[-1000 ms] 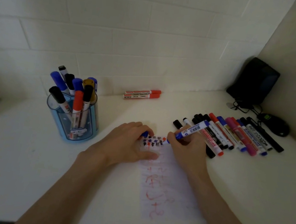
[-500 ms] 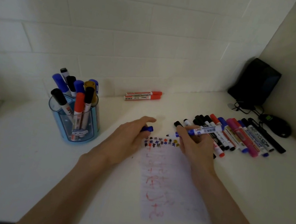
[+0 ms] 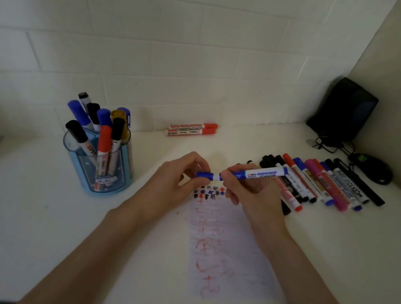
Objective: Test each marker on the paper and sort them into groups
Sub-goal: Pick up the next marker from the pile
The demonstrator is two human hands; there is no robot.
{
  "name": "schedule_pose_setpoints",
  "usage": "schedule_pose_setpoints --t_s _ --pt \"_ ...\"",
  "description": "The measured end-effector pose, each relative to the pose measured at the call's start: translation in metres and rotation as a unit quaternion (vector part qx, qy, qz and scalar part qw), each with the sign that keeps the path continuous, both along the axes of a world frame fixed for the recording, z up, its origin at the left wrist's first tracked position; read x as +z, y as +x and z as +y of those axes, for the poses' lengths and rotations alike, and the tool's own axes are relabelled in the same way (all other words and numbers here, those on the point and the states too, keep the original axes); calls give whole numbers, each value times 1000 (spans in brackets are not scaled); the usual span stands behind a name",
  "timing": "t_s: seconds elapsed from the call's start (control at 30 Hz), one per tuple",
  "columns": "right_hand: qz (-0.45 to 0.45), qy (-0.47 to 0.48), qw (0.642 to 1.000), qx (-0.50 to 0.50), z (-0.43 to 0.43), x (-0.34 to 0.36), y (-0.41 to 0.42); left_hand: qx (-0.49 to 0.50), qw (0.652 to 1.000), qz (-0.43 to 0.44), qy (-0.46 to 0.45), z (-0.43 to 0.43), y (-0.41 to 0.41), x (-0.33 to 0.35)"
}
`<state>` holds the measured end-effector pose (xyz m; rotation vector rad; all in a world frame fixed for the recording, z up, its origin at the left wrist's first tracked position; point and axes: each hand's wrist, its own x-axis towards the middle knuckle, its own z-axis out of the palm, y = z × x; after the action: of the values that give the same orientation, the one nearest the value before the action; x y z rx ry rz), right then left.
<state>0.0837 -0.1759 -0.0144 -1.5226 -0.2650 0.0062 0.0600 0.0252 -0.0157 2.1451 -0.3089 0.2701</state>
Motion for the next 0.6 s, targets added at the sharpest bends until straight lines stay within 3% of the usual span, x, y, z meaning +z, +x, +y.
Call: schedule_pose_setpoints --t_s 0.2,0.6 --pt "62 56 995 49 0 9 -4 9 1000 -20 -18 2 3 1" --pt "-2 36 999 12 8 3 -10 27 996 -49 -63 -6 2 -7"
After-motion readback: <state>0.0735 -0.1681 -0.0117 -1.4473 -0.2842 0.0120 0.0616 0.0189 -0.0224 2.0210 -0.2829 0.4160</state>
